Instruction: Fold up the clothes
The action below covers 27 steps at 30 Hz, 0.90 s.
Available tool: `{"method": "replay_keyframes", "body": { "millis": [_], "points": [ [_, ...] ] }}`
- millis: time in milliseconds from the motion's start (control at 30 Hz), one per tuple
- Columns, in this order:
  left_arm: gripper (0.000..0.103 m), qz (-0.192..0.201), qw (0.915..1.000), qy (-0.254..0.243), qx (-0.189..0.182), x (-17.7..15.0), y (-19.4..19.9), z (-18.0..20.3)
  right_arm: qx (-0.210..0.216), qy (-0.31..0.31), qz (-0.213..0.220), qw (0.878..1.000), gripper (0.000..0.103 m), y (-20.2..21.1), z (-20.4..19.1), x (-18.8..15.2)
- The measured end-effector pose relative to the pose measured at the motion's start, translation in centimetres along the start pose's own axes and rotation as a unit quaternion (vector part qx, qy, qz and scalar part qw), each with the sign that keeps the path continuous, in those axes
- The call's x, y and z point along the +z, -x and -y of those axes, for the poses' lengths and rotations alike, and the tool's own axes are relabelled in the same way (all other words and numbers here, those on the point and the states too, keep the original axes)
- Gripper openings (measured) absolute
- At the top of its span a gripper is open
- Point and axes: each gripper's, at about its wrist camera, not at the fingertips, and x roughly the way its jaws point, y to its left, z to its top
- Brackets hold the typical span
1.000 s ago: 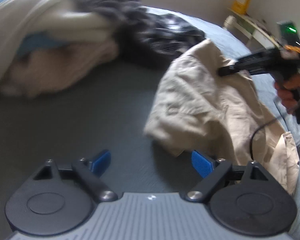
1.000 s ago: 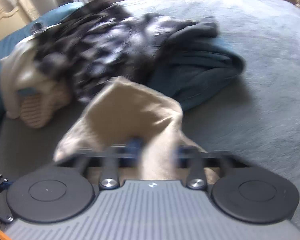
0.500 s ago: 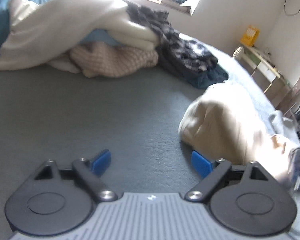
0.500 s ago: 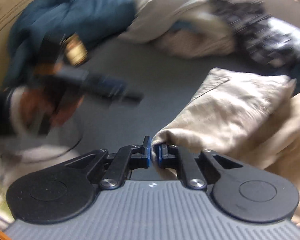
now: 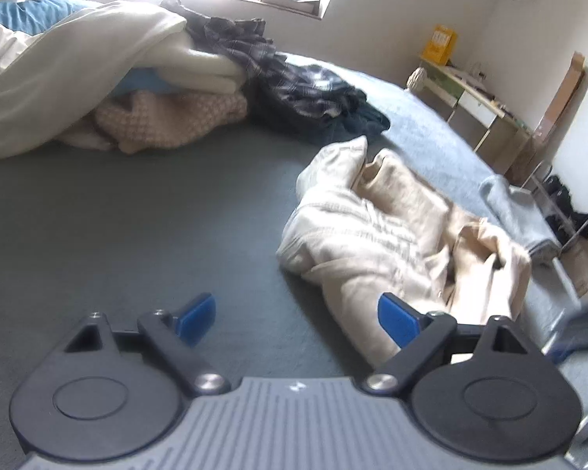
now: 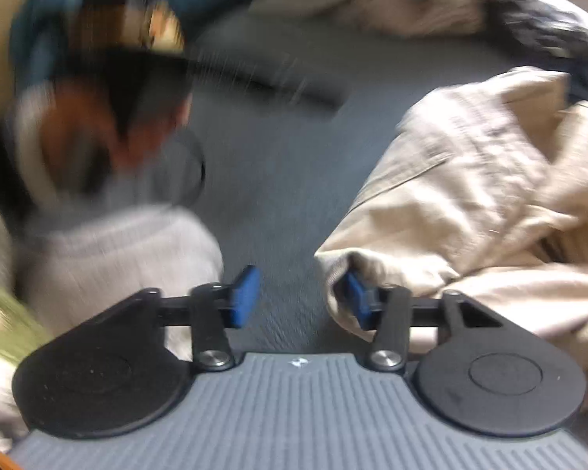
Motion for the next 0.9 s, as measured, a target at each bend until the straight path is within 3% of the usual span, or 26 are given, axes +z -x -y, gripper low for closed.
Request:
{"method": "replay_keyframes", "body": {
  "millis": [67,133,267,333,433,500,533,600,700,800,900],
  "points": [
    [0.091,-0.003,0.9999,-0.004,0.009,-0.6,0.3,0.0,0.005,-0.051,0.053,0.997,0.066,2.5,2.1,0.0],
    [0.091,-0.006,0.9998,-0.008,0.019,-1.0,0.6,-0.1,0.013,-0.114,0.1,0.988,0.068,3.8,4.9,0.2],
    [0.09,-0.016,0.9991,0.001,0.041,-1.7,1.3,-0.3,-0.006,-0.259,0.164,0.952,0.071,2.0,11.2,0.8],
    [0.089,-0.021,0.9985,0.01,0.05,-1.9,1.4,-0.4,-0.01,-0.309,0.171,0.935,0.071,-0.6,13.6,0.7],
    [0.087,-0.017,0.9977,0.009,0.065,-2.1,1.5,-0.3,-0.018,-0.368,0.133,0.92,0.07,-5.2,16.0,0.1],
    [0.087,-0.009,0.9971,0.002,0.076,-2.1,1.5,-0.3,-0.016,-0.391,0.112,0.913,0.058,-7.2,16.4,-0.8],
    [0.086,-0.007,0.9967,0.001,0.081,-2.0,1.4,-0.4,-0.011,-0.391,0.113,0.913,0.054,-7.5,16.2,-1.2],
    [0.08,-0.006,0.9962,0.009,0.086,-1.9,1.1,-0.8,-0.004,-0.379,0.126,0.917,0.029,-7.0,15.1,-1.7],
    [0.064,-0.006,0.9955,0.044,0.084,-1.4,0.6,-2.1,0.01,-0.353,0.163,0.921,0.013,-5.6,13.5,-2.2],
    [0.054,0.001,0.9927,0.09,0.081,-0.9,0.8,-3.5,0.048,-0.332,0.204,0.92,0.012,-4.8,12.6,-2.3],
    [0.053,0.021,0.9902,0.109,0.085,-0.4,1.9,-4.4,0.057,-0.312,0.199,0.927,0.01,-6.0,11.7,-1.3]
  ]
}}
